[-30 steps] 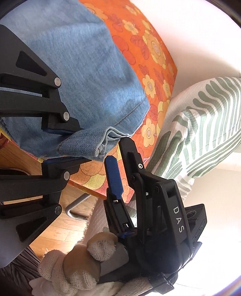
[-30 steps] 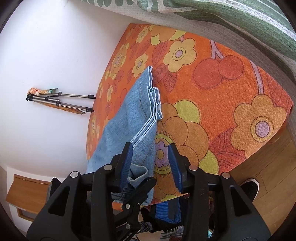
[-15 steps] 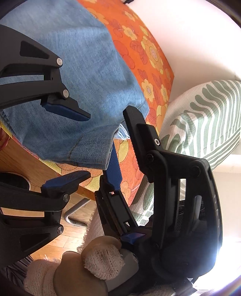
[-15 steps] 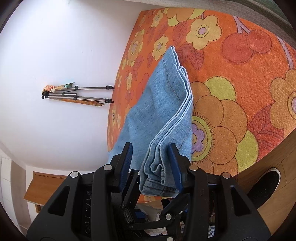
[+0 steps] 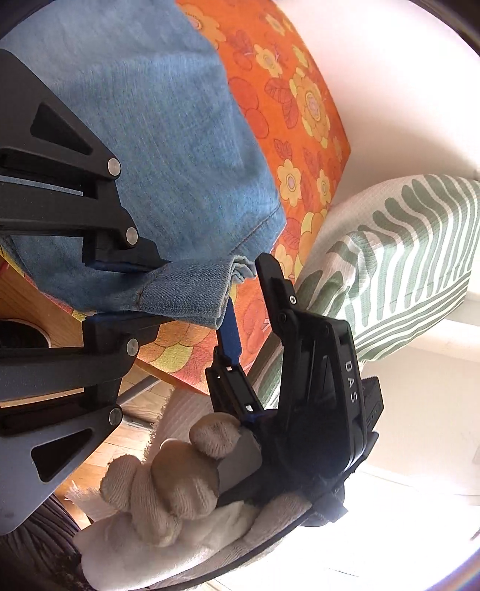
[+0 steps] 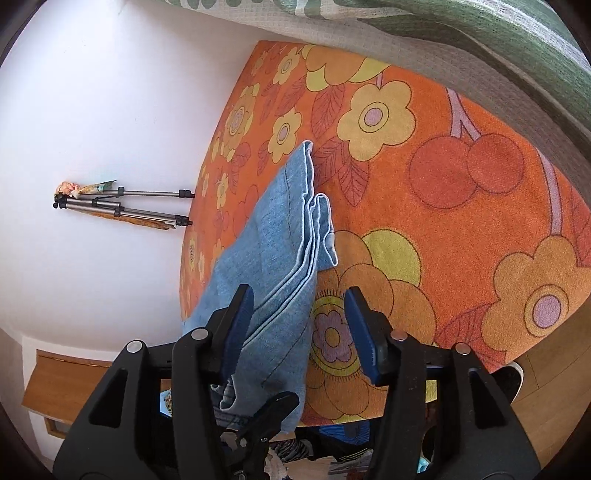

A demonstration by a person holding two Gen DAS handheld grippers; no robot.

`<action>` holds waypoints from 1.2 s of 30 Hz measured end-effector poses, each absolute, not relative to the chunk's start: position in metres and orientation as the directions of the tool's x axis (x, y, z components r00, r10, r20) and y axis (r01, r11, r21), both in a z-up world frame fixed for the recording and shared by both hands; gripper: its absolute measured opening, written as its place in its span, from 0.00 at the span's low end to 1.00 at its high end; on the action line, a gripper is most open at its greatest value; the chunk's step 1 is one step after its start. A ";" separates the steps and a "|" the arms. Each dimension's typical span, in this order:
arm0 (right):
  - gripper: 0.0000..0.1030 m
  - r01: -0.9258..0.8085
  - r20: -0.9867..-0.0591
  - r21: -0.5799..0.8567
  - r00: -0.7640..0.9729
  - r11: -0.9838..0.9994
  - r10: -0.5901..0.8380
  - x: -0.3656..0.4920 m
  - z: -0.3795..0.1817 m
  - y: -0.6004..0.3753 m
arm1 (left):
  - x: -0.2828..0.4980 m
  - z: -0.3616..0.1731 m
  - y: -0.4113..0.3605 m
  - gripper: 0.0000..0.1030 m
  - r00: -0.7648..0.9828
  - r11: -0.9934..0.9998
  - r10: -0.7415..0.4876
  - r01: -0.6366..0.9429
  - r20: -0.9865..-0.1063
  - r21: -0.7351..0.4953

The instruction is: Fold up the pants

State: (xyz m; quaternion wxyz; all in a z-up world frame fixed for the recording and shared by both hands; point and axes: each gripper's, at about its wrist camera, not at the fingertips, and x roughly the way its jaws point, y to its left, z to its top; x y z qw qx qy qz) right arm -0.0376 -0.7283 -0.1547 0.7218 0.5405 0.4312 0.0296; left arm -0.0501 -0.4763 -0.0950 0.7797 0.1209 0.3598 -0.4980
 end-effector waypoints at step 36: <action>0.09 0.377 -0.567 0.822 0.623 0.427 0.539 0.054 -0.153 -0.714 | -0.038 -0.064 -0.448 0.09 0.180 0.432 -0.747 0.863 -0.640 -0.262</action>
